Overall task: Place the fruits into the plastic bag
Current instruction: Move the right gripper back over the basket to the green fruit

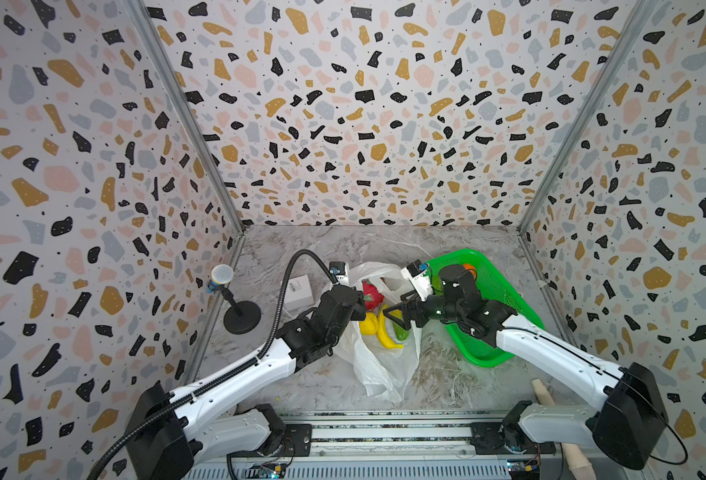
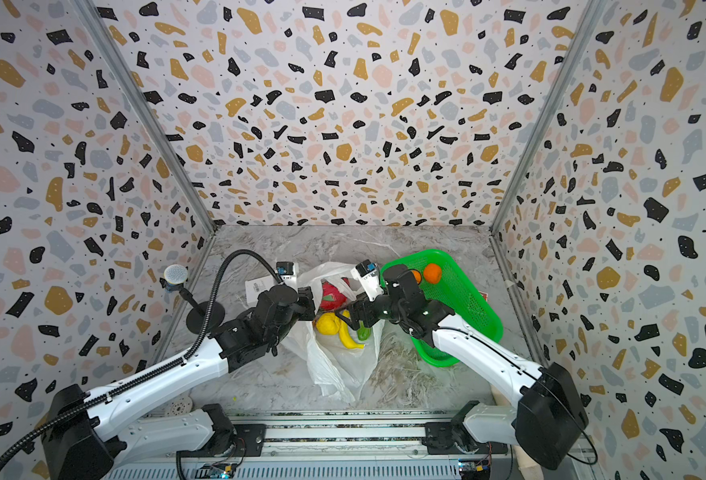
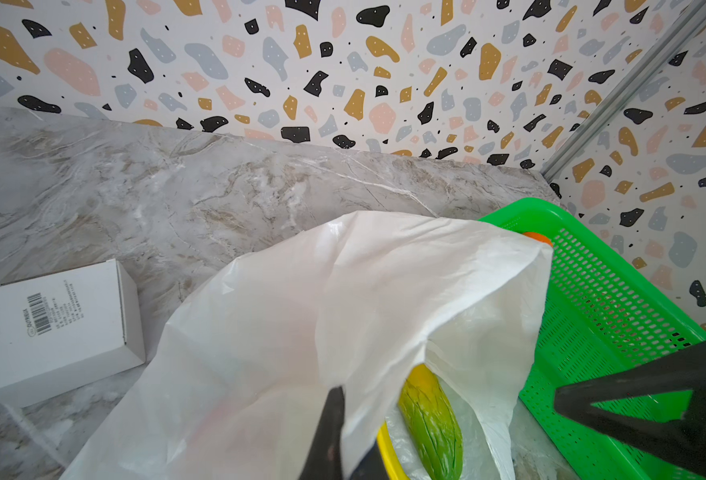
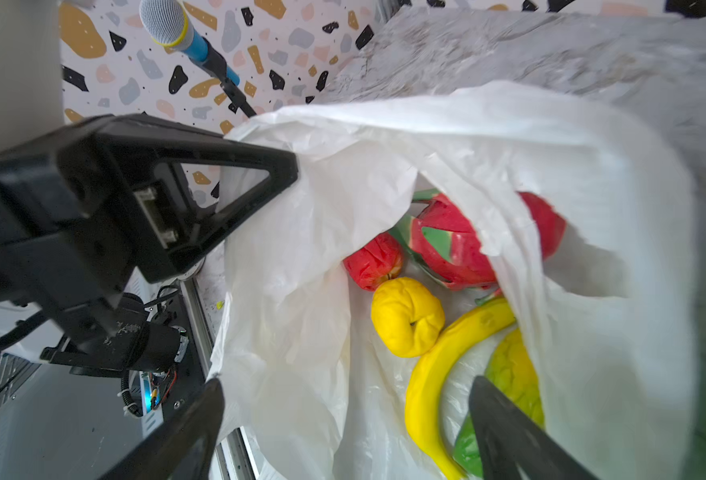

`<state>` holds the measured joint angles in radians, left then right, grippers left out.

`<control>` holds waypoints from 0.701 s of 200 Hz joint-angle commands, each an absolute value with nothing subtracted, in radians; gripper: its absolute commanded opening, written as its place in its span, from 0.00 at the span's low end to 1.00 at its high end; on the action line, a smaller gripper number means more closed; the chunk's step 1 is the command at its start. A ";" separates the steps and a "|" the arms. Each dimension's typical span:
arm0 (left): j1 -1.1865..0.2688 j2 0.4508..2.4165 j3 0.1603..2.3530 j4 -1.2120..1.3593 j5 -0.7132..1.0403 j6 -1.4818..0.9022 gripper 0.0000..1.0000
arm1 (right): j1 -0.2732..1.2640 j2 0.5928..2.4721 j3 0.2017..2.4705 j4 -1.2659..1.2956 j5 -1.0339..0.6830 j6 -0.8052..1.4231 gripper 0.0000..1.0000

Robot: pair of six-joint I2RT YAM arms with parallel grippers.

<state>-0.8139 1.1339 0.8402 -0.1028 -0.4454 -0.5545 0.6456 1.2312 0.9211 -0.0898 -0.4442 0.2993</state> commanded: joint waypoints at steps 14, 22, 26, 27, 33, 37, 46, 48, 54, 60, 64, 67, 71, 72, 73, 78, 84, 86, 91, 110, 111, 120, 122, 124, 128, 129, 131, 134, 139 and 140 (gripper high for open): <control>-0.816 1.137 0.830 -0.069 -0.436 -0.563 0.00 | 0.481 1.181 0.911 -0.095 -0.222 0.387 0.92; -0.817 1.137 0.829 -0.068 -0.434 -0.563 0.00 | 0.434 1.200 0.919 -0.118 -0.151 0.432 0.92; -0.816 1.137 0.828 -0.067 -0.431 -0.565 0.00 | 0.409 1.212 0.926 -0.128 -0.128 0.454 0.91; -0.817 1.137 0.828 -0.067 -0.431 -0.565 0.00 | 0.404 1.216 0.926 -0.130 -0.124 0.459 0.91; -0.817 1.137 0.828 -0.066 -0.431 -0.565 0.00 | 0.369 1.243 0.938 -0.149 -0.105 0.492 0.91; -0.816 1.135 0.828 -0.066 -0.429 -0.566 0.00 | 0.348 1.266 0.947 -0.163 -0.096 0.514 0.91; -0.816 1.135 0.827 -0.065 -0.427 -0.566 0.00 | 0.304 1.320 0.969 -0.195 -0.078 0.566 0.91; -0.816 1.135 0.827 -0.065 -0.427 -0.566 0.00 | 0.296 1.331 0.973 -0.201 -0.076 0.578 0.91; -0.816 1.136 0.827 -0.065 -0.425 -0.566 0.00 | 0.273 1.374 0.986 -0.214 -0.075 0.605 0.91; -0.817 1.134 0.827 -0.065 -0.424 -0.566 0.00 | 0.252 1.412 0.998 -0.223 -0.086 0.631 0.91; -0.817 1.134 0.828 -0.065 -0.424 -0.566 0.00 | 0.239 1.438 1.005 -0.225 -0.098 0.644 0.91; -0.818 1.134 0.827 -0.064 -0.424 -0.566 0.00 | 0.231 1.457 1.011 -0.223 -0.109 0.652 0.91; -0.817 1.134 0.828 -0.066 -0.425 -0.566 0.00 | 0.223 1.479 1.015 -0.215 -0.124 0.661 0.91; -0.817 1.134 0.828 -0.066 -0.424 -0.566 0.00 | 0.221 1.483 1.015 -0.211 -0.128 0.663 0.91; -0.816 1.133 0.827 -0.066 -0.425 -0.566 0.00 | 0.219 1.489 1.016 -0.209 -0.132 0.665 0.91; -0.818 1.132 0.828 -0.066 -0.425 -0.566 0.00 | 0.211 1.515 1.019 -0.195 -0.154 0.673 0.91; -0.817 1.131 0.827 -0.067 -0.427 -0.566 0.00 | 0.204 1.545 1.026 -0.183 -0.177 0.685 0.91; -0.817 1.130 0.827 -0.066 -0.427 -0.567 0.00 | 0.201 1.555 1.030 -0.180 -0.184 0.689 0.91; -0.817 1.128 0.827 -0.067 -0.429 -0.566 0.00 | 0.197 1.576 1.036 -0.170 -0.202 0.696 0.91; -0.817 1.122 0.823 -0.073 -0.431 -0.565 0.00 | 0.195 1.643 1.059 -0.138 -0.255 0.706 0.91; -0.817 1.121 0.823 -0.073 -0.431 -0.564 0.00 | 0.195 1.646 1.059 -0.137 -0.257 0.706 0.91; -0.817 1.119 0.822 -0.076 -0.434 -0.563 0.00 | 0.196 1.668 1.066 -0.125 -0.276 0.707 0.91; -0.818 1.118 0.821 -0.079 -0.435 -0.563 0.00 | 0.196 1.673 1.067 -0.121 -0.279 0.708 0.91; -0.818 1.118 0.821 -0.078 -0.435 -0.563 0.00 | 0.195 1.677 1.069 -0.120 -0.282 0.707 0.91; -0.817 1.118 0.821 -0.080 -0.436 -0.563 0.00 | 0.195 1.685 1.070 -0.118 -0.286 0.707 0.91; -0.817 1.117 0.821 -0.080 -0.436 -0.562 0.00 | 0.195 1.686 1.071 -0.116 -0.286 0.707 0.91; -0.817 1.117 0.820 -0.080 -0.437 -0.563 0.00 | 0.195 1.689 1.071 -0.115 -0.288 0.707 0.91; -0.817 1.117 0.819 -0.080 -0.437 -0.561 0.00 | 0.195 1.693 1.071 -0.111 -0.290 0.706 0.91; -0.818 1.117 0.818 -0.080 -0.436 -0.562 0.00 | 0.195 1.700 1.069 -0.105 -0.291 0.707 0.91; -0.818 1.117 0.818 -0.080 -0.436 -0.562 0.00 | 0.195 1.701 1.069 -0.103 -0.291 0.707 0.91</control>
<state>-0.8139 1.1324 0.8310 -0.1009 -0.4274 -0.5621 0.1936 1.7004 1.0183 -0.1444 -0.2405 0.6773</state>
